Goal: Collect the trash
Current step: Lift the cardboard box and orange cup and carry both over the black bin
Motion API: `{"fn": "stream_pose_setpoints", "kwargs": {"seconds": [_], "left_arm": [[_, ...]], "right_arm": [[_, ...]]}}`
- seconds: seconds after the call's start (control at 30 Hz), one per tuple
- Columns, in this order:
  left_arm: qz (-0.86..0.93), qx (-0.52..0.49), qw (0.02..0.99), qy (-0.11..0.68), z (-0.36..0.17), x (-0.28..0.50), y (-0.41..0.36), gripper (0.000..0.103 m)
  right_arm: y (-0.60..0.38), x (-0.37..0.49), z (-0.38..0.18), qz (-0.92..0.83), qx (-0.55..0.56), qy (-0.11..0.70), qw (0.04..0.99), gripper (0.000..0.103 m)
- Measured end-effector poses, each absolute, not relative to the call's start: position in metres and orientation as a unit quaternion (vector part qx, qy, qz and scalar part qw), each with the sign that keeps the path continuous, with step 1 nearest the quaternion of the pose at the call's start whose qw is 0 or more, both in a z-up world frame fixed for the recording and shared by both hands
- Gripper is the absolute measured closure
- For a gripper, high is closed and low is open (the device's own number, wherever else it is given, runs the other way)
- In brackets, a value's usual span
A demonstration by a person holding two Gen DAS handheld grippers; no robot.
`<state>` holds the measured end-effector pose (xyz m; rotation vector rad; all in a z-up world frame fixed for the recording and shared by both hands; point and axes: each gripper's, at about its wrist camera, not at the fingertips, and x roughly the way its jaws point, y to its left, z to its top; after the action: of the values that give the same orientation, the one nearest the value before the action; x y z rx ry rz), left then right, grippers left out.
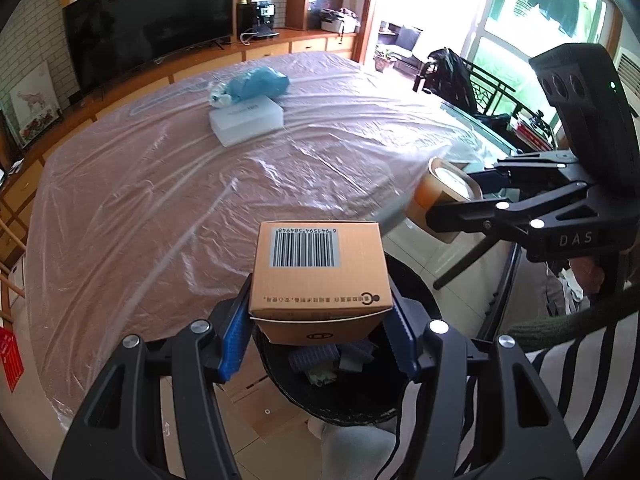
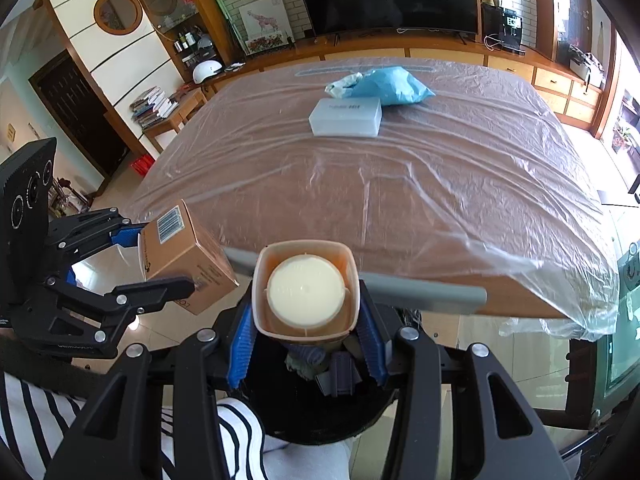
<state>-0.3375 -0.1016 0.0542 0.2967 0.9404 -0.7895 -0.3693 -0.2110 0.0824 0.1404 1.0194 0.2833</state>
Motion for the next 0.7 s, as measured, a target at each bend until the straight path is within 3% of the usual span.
{"fn": "stream_pose_setpoints", "kwargs": {"seconds": [0.7], "left_arm": [[-0.391,0.166,0.772,0.473,0.024,-0.361,-0.118,0.044]], "right_arm": [[-0.210,-0.387,0.047,0.134,0.047,0.530,0.836,0.058]]}}
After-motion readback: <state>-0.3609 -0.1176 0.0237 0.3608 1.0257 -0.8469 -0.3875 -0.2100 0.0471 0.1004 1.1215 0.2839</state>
